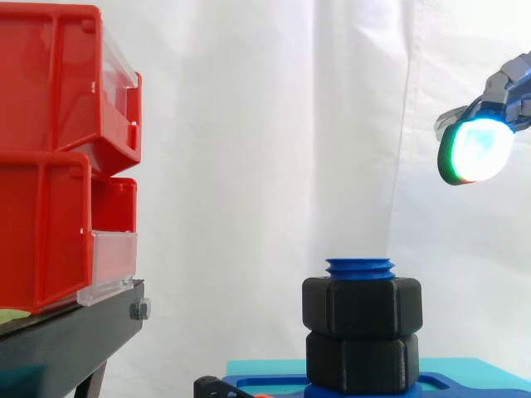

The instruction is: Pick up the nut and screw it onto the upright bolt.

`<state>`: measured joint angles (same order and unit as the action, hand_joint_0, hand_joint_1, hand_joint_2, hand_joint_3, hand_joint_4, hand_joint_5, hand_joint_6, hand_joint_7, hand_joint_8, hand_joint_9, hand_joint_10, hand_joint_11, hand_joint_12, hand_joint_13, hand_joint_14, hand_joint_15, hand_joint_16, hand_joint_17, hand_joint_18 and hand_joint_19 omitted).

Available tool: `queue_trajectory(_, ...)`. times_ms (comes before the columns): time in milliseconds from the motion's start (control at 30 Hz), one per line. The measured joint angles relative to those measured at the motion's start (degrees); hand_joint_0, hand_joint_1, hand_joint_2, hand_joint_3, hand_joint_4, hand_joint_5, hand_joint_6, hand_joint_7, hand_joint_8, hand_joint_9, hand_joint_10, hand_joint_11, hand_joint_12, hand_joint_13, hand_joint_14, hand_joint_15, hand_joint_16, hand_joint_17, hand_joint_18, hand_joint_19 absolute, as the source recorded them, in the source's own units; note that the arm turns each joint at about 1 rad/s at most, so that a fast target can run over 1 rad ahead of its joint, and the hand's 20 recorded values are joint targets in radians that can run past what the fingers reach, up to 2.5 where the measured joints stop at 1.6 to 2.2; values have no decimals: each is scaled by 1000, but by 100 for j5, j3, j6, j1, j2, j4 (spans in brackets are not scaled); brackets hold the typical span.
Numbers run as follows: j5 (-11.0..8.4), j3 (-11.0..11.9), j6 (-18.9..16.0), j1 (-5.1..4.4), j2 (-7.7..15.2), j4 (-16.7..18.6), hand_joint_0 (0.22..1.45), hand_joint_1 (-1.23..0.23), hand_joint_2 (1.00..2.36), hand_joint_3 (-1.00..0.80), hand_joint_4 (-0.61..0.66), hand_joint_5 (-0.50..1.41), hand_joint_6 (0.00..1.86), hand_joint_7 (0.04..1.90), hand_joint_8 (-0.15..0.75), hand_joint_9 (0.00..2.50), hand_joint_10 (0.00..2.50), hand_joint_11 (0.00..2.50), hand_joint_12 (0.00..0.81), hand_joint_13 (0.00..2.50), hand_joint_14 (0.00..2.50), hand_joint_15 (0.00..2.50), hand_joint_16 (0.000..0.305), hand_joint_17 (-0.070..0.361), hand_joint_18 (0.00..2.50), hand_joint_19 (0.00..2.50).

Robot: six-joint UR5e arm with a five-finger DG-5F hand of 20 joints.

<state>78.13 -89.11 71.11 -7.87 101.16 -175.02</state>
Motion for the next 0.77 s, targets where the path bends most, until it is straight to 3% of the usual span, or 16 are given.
queue_trajectory(767, 0, -1, -1, 1, 0, 3, 488, -297, 1000, -500, 95, -254, 502, 746, 207, 16, 0, 0, 378, 0, 0, 0, 48, 108, 0, 0)
